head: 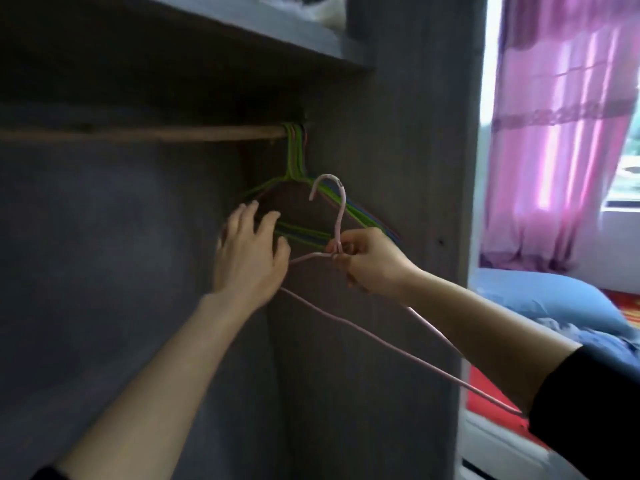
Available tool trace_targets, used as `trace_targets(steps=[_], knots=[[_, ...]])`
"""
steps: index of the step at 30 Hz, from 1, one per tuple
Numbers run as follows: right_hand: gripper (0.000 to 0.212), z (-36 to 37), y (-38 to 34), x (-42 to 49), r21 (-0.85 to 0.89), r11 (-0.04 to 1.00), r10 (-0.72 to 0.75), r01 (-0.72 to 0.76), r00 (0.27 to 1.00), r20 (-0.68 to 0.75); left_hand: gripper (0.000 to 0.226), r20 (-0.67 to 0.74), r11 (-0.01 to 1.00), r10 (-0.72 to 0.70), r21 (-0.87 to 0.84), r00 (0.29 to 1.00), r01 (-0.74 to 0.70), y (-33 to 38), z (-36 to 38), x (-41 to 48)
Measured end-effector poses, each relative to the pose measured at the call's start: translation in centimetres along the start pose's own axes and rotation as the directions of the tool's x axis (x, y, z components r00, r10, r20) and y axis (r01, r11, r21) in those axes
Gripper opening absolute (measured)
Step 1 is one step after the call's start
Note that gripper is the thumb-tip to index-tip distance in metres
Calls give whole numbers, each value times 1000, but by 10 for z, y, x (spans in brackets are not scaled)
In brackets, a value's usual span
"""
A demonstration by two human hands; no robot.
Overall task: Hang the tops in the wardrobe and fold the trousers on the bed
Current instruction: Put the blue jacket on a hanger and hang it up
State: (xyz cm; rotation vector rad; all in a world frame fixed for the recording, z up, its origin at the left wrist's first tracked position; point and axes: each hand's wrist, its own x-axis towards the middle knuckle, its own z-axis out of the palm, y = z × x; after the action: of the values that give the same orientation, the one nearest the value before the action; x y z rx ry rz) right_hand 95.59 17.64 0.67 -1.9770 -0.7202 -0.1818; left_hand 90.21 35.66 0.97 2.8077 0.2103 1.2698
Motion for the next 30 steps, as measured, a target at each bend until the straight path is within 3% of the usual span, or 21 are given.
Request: trace_targets(steps=[6, 13, 23, 27, 30], knots=[[27, -79, 56, -79, -37, 986, 167, -165, 985, 42, 39, 6, 967, 147, -213, 989, -143, 95, 45, -50], [15, -203, 145, -189, -83, 916, 397, -392, 916, 54, 38, 25, 841, 389, -419, 921, -344, 258, 91, -127], [25, -391, 286, -357, -39, 772, 632, -635, 773, -57, 40, 234, 755, 477, -603, 847, -258, 531, 162, -212], [37, -447, 330, -407, -42, 719, 686, -694, 717, -124, 34, 390, 740, 518, -651, 761, -170, 620, 196, -240], [27, -484, 365, -439, -11, 666, 729, -746, 654, -203, 37, 486, 739, 555, -661, 675, -132, 682, 220, -253]])
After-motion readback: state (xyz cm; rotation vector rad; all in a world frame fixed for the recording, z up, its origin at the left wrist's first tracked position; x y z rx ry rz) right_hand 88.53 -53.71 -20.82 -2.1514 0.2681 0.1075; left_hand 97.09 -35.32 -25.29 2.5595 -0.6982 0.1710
